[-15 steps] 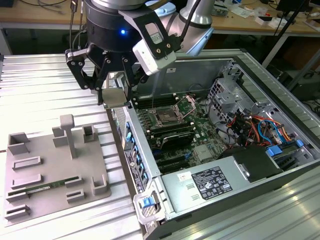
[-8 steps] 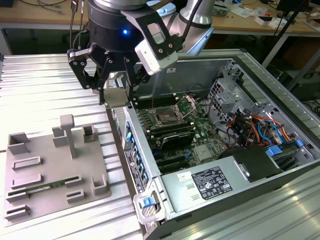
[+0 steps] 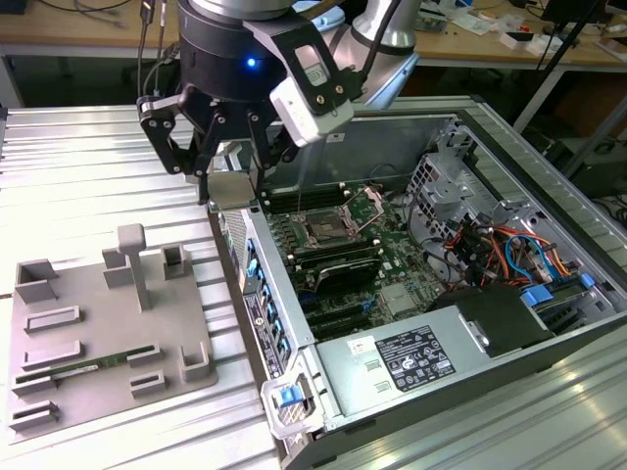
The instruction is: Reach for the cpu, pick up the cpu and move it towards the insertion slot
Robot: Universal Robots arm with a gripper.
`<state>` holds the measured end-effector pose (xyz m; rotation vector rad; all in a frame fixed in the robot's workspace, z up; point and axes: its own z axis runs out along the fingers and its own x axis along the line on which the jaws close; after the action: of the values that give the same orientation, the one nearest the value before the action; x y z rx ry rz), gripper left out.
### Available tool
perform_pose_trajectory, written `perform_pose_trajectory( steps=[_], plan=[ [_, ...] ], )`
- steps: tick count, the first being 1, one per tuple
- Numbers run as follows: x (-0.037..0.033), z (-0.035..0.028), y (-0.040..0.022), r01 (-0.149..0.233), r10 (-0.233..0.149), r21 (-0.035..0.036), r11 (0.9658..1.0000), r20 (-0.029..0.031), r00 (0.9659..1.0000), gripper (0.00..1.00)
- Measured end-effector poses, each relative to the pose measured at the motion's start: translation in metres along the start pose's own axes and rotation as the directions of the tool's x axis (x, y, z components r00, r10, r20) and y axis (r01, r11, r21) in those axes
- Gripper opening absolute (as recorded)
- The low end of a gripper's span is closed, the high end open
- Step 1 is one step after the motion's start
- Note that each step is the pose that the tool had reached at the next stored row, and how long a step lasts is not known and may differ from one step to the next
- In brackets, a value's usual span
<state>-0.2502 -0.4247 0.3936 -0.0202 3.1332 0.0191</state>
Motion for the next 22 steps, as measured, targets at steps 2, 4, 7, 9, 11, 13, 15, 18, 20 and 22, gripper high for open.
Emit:
perform_pose_trajectory(
  steps=[2,4,7,9,11,13,15,18,20,22],
  plan=[
    [-0.0008,0.0000,0.0000,0.000,0.000,-0.0001,1.0000,0.0001,1.0000,0.55],
    [-0.0015,0.0000,0.0000,0.000,0.000,0.0001,1.0000,-0.0001,1.0000,0.55],
    [-0.0027,0.0000,0.0000,0.000,0.000,0.0000,1.0000,0.0000,1.0000,0.55],
    [-0.0034,0.0000,0.0000,0.000,0.000,0.0000,1.0000,0.0000,1.0000,0.55],
    [-0.0043,0.0000,-0.0001,0.000,0.000,0.0000,1.0000,0.0000,1.0000,0.55],
    [-0.0052,0.0000,-0.0001,0.000,0.000,0.0000,1.0000,-0.0001,1.0000,0.55],
    [-0.0059,0.0000,-0.0001,0.000,0.000,0.0001,1.0000,-0.0001,1.0000,0.55],
    [-0.0070,0.0001,-0.0001,0.000,0.000,0.0000,1.0000,0.0000,1.0000,0.55],
    [-0.0078,0.0000,-0.0001,0.000,0.000,0.0001,1.0000,0.0000,1.0000,0.55],
    [-0.0090,0.0001,-0.0001,0.000,0.000,0.0000,1.0000,0.0000,1.0000,0.55]
  ],
)
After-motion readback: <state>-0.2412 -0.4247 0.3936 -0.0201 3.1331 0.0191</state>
